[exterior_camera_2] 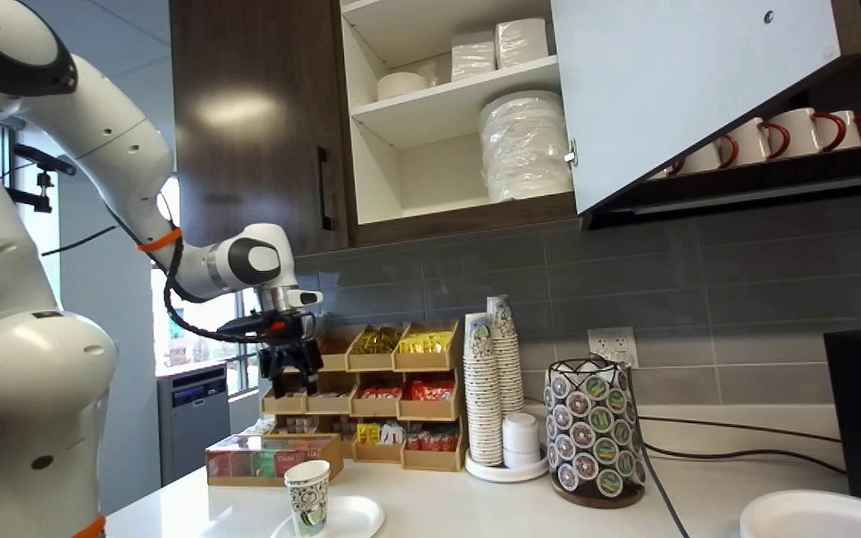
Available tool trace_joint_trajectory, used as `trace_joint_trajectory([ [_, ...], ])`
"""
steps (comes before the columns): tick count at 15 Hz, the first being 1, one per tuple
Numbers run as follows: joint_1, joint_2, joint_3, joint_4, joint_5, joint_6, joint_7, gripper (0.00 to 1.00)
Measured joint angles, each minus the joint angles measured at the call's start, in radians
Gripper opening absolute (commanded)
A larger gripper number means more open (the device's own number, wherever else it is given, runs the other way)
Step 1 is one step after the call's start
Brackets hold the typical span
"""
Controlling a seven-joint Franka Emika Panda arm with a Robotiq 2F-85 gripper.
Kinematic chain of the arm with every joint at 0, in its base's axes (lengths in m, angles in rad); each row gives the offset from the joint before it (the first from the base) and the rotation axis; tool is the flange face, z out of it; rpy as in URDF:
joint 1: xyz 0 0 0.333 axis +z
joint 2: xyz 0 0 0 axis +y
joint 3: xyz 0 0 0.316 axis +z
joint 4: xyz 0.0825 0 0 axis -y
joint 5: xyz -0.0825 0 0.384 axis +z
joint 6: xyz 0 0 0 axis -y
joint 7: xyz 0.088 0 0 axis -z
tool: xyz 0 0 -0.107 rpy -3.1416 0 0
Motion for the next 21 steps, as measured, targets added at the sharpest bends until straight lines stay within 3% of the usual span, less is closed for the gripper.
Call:
trace_joint_trajectory([
  [3,0.0,0.054,-0.006,0.021,-0.006,0.01,-0.003,1.0],
  [10,0.003,0.055,-0.009,0.026,-0.006,0.01,-0.005,1.0],
  [21,0.004,0.178,0.002,0.026,-0.038,0.009,0.238,1.0],
])
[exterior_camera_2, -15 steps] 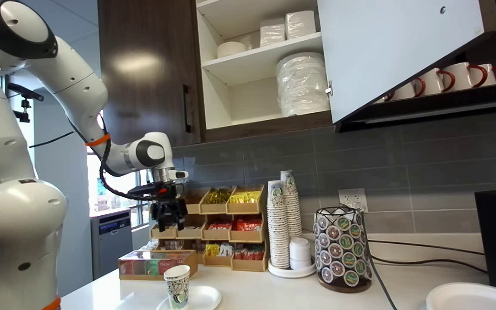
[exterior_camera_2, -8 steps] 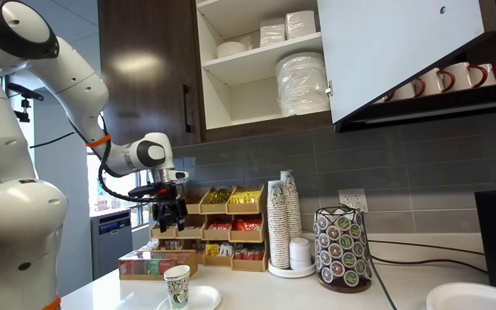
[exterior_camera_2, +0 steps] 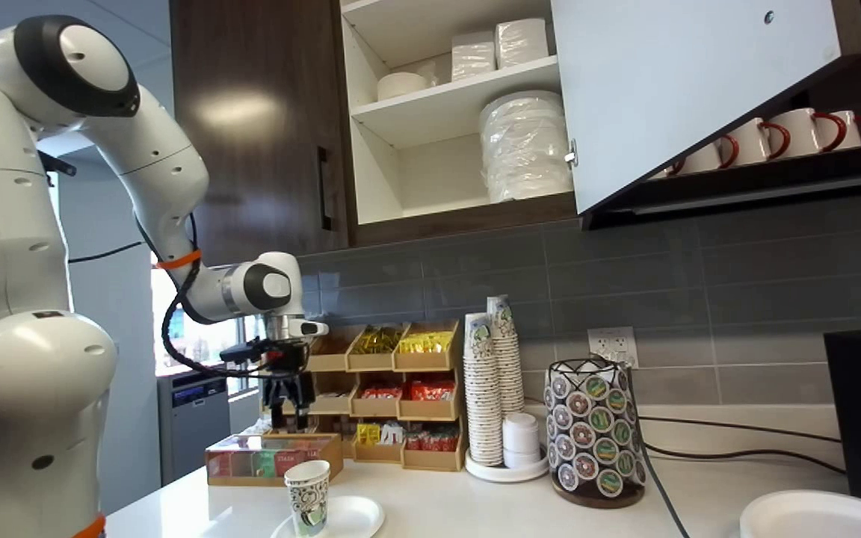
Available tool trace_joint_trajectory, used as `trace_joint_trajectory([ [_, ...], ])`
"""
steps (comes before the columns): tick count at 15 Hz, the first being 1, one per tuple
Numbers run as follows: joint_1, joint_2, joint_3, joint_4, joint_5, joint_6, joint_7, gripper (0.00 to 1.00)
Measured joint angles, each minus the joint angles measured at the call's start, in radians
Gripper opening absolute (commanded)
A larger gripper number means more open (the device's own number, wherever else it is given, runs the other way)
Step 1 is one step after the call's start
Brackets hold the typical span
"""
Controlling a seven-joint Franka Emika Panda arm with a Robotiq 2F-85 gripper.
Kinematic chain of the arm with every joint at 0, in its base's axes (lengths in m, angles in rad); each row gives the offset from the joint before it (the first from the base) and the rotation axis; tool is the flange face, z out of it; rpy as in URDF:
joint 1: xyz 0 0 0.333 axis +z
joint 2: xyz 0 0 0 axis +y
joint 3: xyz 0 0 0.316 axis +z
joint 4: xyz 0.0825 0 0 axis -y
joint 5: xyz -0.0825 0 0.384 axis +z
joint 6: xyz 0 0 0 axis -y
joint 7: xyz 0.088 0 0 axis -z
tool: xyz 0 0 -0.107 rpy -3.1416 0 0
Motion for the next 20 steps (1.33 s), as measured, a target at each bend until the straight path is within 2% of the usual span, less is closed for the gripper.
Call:
trace_joint_trajectory([
  [4,0.0,0.081,0.001,0.002,-0.039,0.034,0.067,1.0],
  [10,0.006,0.095,-0.009,0.009,-0.038,0.043,0.07,1.0],
  [17,0.01,0.214,-0.066,0.006,0.011,0.31,0.074,1.0],
  [20,0.012,0.264,-0.09,0.006,0.04,0.373,0.073,1.0],
])
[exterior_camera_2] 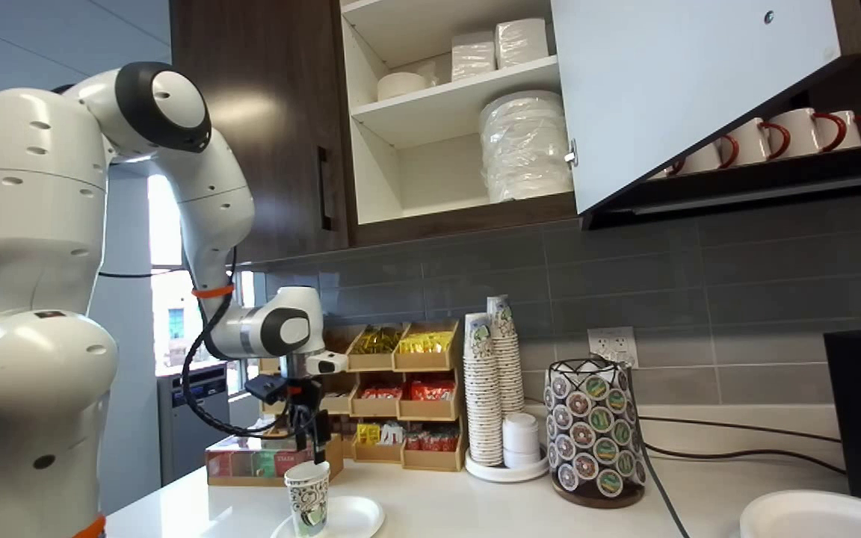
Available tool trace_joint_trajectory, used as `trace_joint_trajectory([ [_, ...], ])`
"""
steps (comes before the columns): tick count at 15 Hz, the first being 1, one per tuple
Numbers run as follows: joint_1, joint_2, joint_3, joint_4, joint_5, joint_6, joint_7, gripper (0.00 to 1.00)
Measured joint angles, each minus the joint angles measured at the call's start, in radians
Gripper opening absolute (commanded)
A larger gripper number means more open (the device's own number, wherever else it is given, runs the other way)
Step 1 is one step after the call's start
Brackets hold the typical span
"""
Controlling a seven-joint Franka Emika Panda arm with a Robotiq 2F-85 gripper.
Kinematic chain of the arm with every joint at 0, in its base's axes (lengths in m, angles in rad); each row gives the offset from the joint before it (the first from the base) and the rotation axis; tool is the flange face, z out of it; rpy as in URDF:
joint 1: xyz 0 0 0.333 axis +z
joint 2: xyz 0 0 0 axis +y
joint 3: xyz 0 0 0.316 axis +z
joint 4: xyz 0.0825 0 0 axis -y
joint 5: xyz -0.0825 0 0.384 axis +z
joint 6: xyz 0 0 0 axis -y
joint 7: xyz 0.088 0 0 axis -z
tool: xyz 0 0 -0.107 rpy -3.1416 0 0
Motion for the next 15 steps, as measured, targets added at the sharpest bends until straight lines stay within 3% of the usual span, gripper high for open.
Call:
trace_joint_trajectory([
  [2,0.002,0.023,-0.01,0.0,0.023,0.021,-0.004,0.97],
  [4,0.005,0.041,-0.016,0.0,0.046,0.034,-0.007,0.72],
  [5,0.006,0.048,-0.017,0.001,0.055,0.038,-0.009,0.7],
  [7,0.007,0.058,-0.018,0.002,0.071,0.039,-0.012,0.53],
  [9,0.01,0.065,-0.02,0.003,0.084,0.039,-0.015,0.83],
  [11,0.011,0.069,-0.021,0.003,0.095,0.039,-0.017,0.95],
  [13,0.012,0.075,-0.022,0.004,0.107,0.039,-0.022,1.0],
  [15,0.013,0.08,-0.022,0.004,0.125,0.039,-0.027,0.86],
])
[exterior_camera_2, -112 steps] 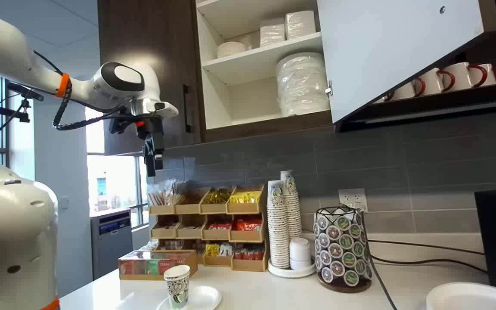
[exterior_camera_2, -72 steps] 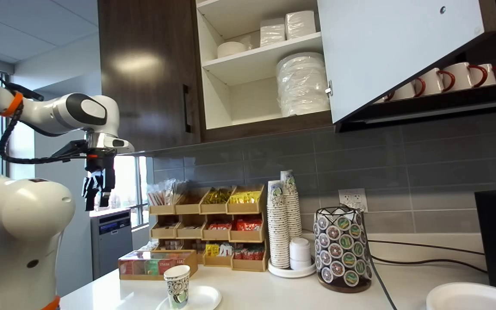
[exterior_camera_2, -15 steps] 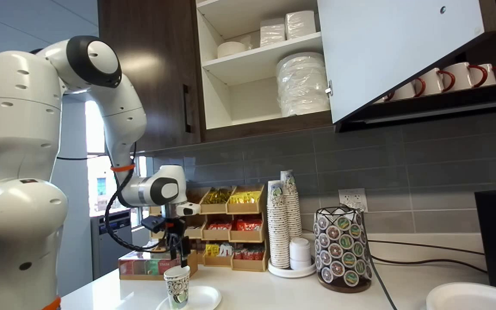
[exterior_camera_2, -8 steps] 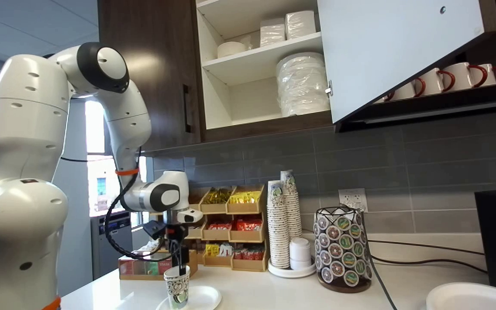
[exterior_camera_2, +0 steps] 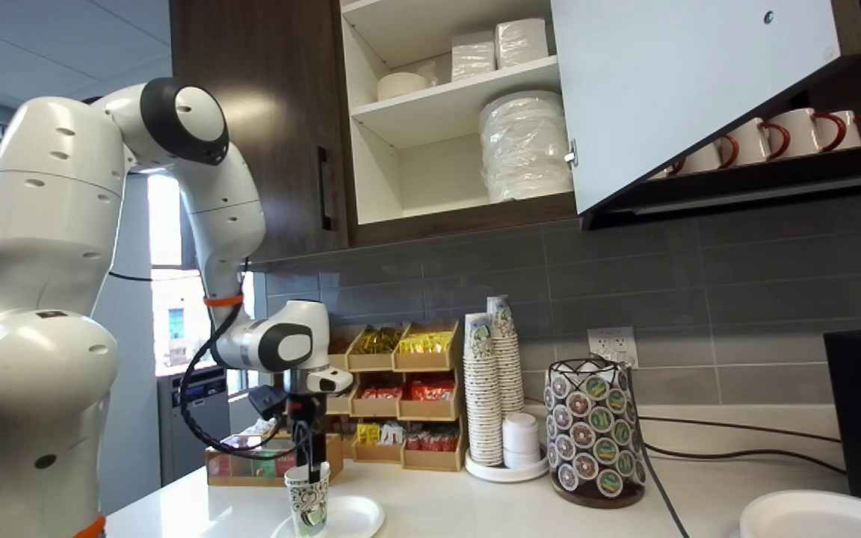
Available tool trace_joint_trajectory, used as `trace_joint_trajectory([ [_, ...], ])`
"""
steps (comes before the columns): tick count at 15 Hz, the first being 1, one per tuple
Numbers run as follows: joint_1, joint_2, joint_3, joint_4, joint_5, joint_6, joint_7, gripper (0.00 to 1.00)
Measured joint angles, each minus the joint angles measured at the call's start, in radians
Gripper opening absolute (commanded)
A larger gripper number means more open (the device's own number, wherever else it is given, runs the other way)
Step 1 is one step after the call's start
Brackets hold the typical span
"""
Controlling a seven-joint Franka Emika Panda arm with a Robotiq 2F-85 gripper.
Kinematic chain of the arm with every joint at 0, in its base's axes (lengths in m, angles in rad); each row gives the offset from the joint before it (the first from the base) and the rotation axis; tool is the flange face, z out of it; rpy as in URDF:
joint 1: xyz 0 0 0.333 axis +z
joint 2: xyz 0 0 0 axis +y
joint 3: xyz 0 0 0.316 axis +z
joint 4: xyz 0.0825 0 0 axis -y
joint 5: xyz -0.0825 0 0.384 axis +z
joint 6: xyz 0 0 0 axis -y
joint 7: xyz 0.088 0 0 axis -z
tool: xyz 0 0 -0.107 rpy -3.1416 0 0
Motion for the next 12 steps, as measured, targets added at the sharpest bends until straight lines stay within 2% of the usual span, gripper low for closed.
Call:
trace_joint_trajectory([
  [1,0.001,0.002,0.0,0.0,0.009,0.0,-0.003,0.81],
  [2,0.002,0.004,0.0,0.001,0.017,0.0,-0.004,0.7],
  [6,0.004,0.011,0.0,0.004,0.043,0.0,-0.006,0.35],
  [9,0.005,0.012,-0.001,0.005,0.048,0.0,-0.006,0.14],
  [10,0.005,0.012,-0.002,0.005,0.048,0.0,-0.006,0.03],
  [12,0.005,0.012,-0.004,0.005,0.048,0.0,-0.006,0.0],
])
